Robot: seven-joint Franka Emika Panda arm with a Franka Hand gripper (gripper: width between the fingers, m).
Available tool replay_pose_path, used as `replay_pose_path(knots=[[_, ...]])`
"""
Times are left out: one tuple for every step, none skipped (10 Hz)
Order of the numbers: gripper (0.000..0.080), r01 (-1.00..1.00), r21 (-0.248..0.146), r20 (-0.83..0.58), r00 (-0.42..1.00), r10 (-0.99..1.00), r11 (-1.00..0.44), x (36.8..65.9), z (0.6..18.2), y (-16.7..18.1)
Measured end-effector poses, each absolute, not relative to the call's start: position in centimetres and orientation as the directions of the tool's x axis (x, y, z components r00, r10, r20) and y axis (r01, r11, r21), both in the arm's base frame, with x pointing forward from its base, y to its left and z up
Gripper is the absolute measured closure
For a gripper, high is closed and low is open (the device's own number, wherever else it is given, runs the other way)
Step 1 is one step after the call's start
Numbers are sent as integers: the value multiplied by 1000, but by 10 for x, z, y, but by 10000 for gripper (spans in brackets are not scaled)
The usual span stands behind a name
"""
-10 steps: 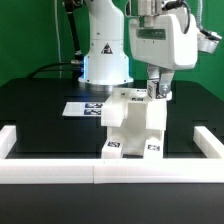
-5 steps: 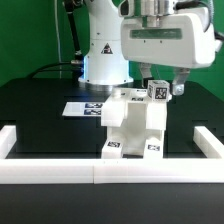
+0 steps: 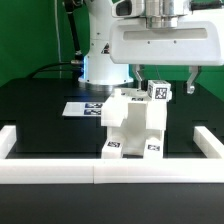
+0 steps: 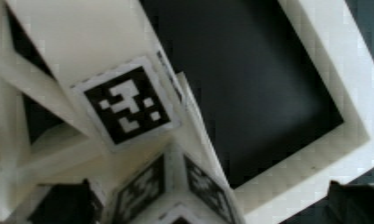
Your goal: Assemble chair
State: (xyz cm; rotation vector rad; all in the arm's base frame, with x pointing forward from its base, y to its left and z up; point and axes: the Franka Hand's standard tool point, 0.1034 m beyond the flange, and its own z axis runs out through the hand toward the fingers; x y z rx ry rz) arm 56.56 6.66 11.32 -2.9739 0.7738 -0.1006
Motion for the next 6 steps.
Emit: replay_pose_path(knots=[[151,-421,-77,52,903,-426,-904,566,113,65],[151,-329,-70,60,941,-333,-942,566,113,62],[151,-246,-60,68,966,-249,-967,567,114,59],[151,-210,-55,71,974,-213,-976,567,114,57],[151,-117,-43,76,990,-120,-992,567,114,55],[151,-69,-35,77,994,-71,-997,567,114,54]])
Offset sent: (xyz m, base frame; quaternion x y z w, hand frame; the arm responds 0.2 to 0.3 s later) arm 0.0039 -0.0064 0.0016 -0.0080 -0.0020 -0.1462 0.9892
